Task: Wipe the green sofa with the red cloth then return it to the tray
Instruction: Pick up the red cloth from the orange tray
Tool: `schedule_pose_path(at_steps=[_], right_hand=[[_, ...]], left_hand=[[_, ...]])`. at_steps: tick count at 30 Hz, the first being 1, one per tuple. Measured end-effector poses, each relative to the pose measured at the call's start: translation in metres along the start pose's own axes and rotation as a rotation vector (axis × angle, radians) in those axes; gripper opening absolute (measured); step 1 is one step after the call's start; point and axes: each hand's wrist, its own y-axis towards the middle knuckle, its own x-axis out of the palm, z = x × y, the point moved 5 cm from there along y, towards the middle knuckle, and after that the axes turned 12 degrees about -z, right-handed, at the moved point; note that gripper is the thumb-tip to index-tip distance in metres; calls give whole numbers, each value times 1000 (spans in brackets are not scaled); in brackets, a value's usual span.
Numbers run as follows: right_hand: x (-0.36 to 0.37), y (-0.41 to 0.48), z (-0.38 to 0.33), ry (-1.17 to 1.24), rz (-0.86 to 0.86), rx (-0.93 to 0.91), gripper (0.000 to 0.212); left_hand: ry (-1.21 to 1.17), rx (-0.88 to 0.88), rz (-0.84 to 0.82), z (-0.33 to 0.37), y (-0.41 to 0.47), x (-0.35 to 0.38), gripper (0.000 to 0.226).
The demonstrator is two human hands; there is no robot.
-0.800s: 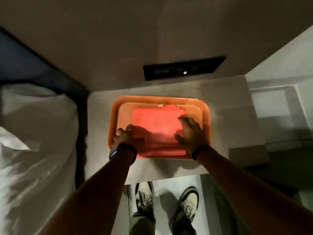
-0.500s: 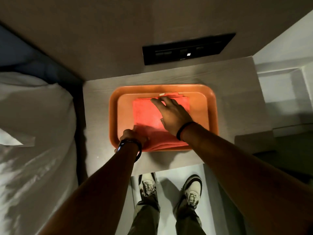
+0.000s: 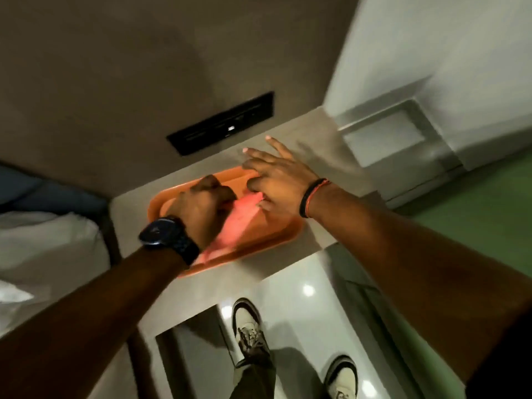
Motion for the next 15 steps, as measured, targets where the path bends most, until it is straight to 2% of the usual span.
schedule_pose_path(at_steps=[3, 5, 8, 11, 13, 15], right_hand=[[-37, -94, 22, 159, 94, 102, 25], [-61, -172, 32, 245, 189, 202, 30], [-83, -291, 40, 281, 323, 375, 33], [-79, -440, 54, 316, 427, 596, 24], [-62, -521, 61, 358, 409, 724, 26], [-36, -596, 66, 354, 375, 846, 22]], left_hand=[[79, 112, 101, 70, 8, -41, 16], [94, 210, 184, 139, 18, -58, 20], [64, 305, 229, 247, 39, -69, 14], [-13, 523, 109, 382, 61, -44, 12], [-38, 634, 7, 459, 72, -12, 27], [-51, 729, -64, 532, 79, 31, 29]])
